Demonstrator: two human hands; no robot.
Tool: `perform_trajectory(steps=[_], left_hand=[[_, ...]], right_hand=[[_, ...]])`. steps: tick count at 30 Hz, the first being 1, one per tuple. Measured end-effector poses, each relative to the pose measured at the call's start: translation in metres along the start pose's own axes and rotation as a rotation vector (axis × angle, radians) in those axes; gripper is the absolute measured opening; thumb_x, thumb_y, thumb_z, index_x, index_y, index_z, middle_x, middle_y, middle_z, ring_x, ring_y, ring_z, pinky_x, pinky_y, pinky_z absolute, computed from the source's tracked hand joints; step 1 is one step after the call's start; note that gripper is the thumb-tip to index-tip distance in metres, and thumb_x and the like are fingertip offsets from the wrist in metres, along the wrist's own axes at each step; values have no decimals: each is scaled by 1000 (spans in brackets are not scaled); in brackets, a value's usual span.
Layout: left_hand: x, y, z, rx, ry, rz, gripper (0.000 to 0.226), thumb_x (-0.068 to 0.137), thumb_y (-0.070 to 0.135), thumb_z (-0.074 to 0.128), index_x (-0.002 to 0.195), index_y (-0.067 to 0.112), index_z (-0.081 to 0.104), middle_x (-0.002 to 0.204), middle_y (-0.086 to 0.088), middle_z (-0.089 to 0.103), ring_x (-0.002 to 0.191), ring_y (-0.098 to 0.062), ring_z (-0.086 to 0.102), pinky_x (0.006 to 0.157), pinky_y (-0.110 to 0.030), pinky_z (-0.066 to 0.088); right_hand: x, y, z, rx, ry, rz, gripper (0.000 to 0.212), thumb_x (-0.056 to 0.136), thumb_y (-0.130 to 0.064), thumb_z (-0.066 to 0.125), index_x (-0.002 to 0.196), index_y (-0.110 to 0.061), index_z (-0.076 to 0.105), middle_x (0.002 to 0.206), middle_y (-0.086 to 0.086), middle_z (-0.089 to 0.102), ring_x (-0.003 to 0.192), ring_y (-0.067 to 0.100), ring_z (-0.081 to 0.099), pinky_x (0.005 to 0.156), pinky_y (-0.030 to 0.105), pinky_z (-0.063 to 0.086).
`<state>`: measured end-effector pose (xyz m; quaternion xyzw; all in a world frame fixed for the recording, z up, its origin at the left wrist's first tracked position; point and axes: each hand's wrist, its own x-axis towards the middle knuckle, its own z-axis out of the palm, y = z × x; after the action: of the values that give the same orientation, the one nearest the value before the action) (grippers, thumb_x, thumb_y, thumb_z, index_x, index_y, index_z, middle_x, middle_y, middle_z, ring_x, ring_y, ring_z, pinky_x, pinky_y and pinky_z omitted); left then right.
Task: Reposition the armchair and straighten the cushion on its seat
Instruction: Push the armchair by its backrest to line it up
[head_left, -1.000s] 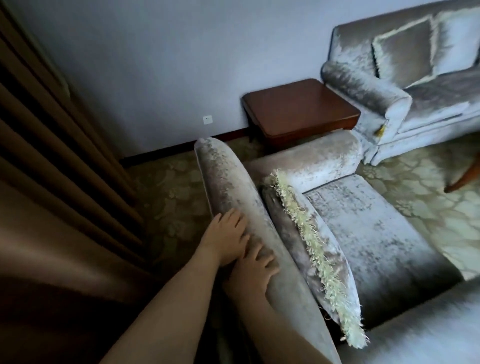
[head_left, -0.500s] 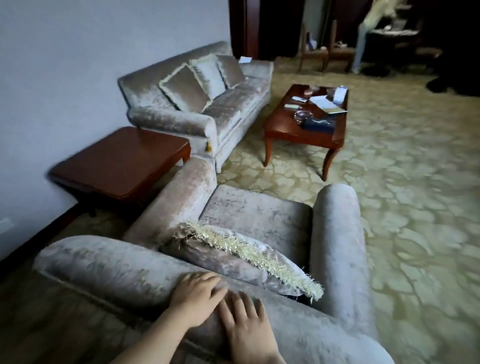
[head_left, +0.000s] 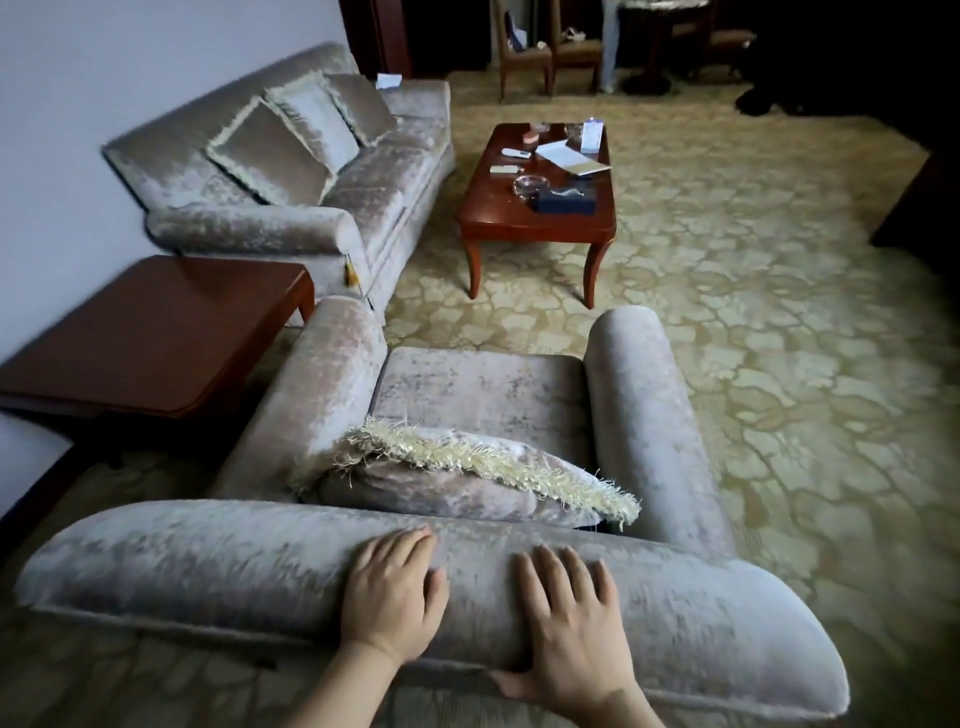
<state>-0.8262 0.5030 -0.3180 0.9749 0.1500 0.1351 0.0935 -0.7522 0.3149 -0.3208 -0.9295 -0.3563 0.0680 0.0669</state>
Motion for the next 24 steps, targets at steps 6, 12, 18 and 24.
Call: perform_trajectory(steps=[6,12,18,24], left_hand=[[-5,8,-8,-3,-76,-80,41,76,31,41,88,7,72,90,-7,73,82,-25,68,82,-40,52],[-10,16,-13,50,-160,-104,50,78,38,39,95,4,71,97,-11,72,90,-27,67,89,-46,49],[-11,13,-12,91,-196,-82,56,80,43,37,102,4,70,105,-11,71,98,-27,66,93,-46,46],[-11,14,-8,104,-192,-97,58,79,42,35,106,2,68,109,-14,69,102,-29,64,96,-49,44]], right_hand=[[-4,-2,-1,-15,-39,-12,107,44,-84,53,119,-7,58,113,18,63,101,42,59,85,59,46],[-5,-3,-3,-29,7,-37,108,47,-86,50,121,-7,56,116,16,61,104,41,57,90,58,43],[-4,0,3,-24,25,-33,109,48,-88,49,123,-8,53,117,16,60,107,40,55,92,59,41],[-3,3,10,-49,82,-66,110,53,-90,45,123,-5,53,117,17,61,106,40,56,92,57,42]])
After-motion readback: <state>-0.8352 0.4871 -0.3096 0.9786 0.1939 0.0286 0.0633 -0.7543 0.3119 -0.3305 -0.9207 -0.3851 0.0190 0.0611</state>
